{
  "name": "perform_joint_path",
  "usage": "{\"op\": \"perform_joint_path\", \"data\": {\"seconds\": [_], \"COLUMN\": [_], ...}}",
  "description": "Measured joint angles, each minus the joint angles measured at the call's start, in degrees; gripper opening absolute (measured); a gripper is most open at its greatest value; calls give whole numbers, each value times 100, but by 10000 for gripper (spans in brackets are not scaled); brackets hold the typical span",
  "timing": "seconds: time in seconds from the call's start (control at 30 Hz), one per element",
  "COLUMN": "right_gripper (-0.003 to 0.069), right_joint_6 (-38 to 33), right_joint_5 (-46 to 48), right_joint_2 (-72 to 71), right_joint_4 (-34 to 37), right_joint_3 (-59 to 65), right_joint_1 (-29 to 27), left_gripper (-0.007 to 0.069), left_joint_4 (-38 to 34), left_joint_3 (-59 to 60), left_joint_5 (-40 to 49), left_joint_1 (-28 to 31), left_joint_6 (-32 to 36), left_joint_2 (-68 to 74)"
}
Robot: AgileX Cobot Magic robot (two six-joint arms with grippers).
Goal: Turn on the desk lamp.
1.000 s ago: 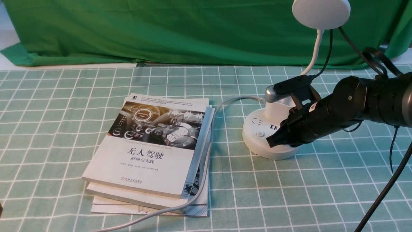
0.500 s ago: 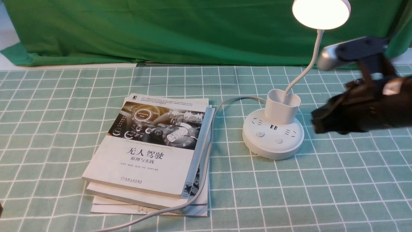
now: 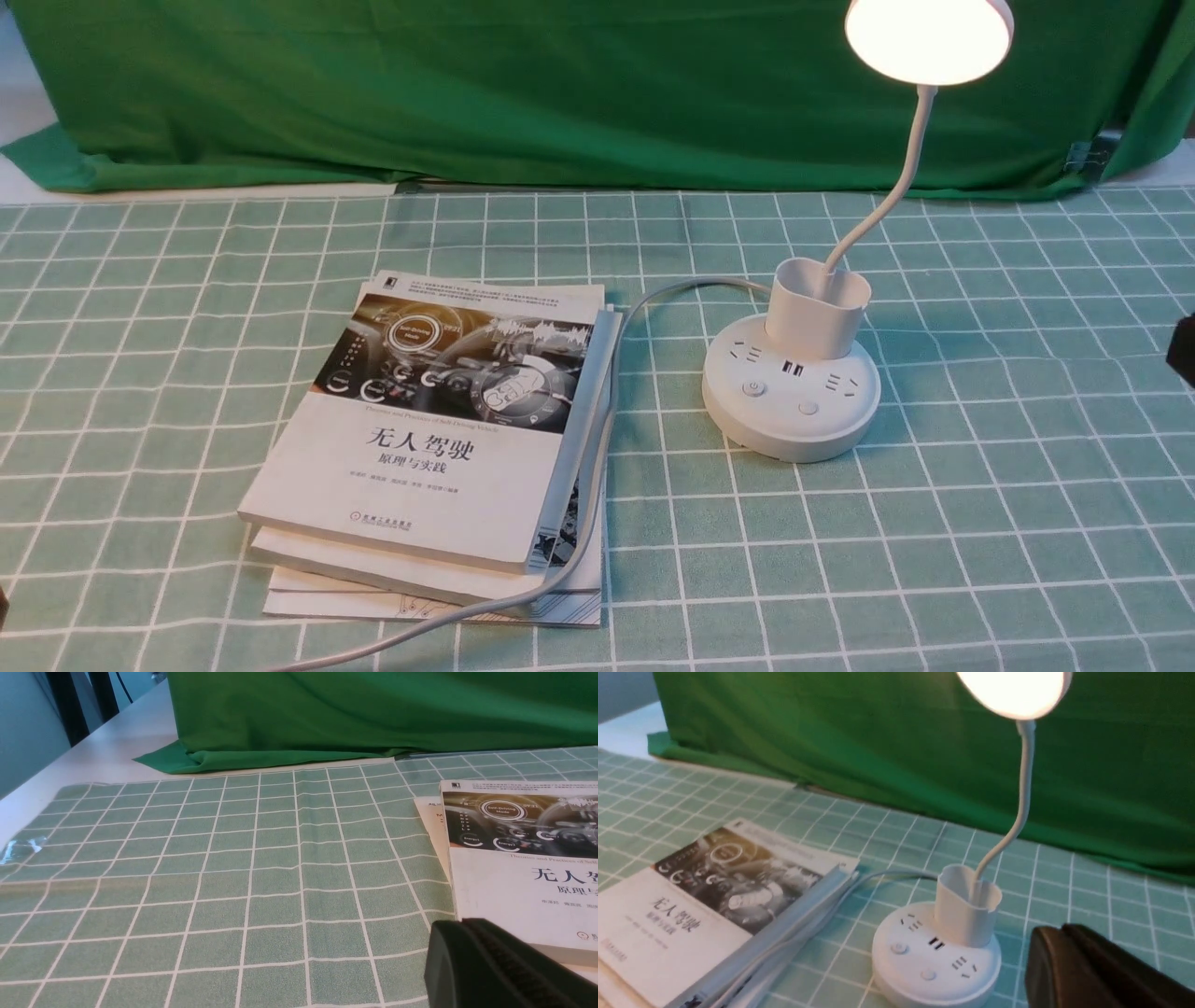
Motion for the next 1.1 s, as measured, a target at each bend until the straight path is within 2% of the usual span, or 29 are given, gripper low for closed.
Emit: {"op": "perform_joint_path", "data": {"seconds": [0.1, 0.3, 0.47, 0.6, 0.73, 0.93, 1.1], "right_gripper": [73, 87, 101, 113, 120, 131, 155], "right_joint_6": [-41, -30, 423, 1384, 1734, 1785, 1790], "right_joint_5": [-337, -1683, -1962, -1223, -512, 222, 292], "right_joint_2": [-286, -1091, -1947, -2765, -3145, -3193, -3193], "right_joint_4": [0, 0, -117, -855, -1348, -1460, -1477], "right_joint_3": [360, 1749, 2675, 2818, 2848, 2849, 2849], "right_joint_1": [0, -7, -364, -1203, -1802, -1950, -1950], "left_gripper": [21, 21, 21, 21, 21, 21, 21], "left_joint_4": [0, 0, 0, 0, 0, 0, 0], "left_joint_3": [0, 0, 0, 0, 0, 0, 0], "left_joint_5": [0, 0, 0, 0, 0, -5, 1], "left_joint_1": [0, 0, 0, 0, 0, 0, 0], "left_joint_6": [0, 0, 0, 0, 0, 0, 0], "left_joint_2": [0, 0, 0, 0, 0, 0, 0]}}
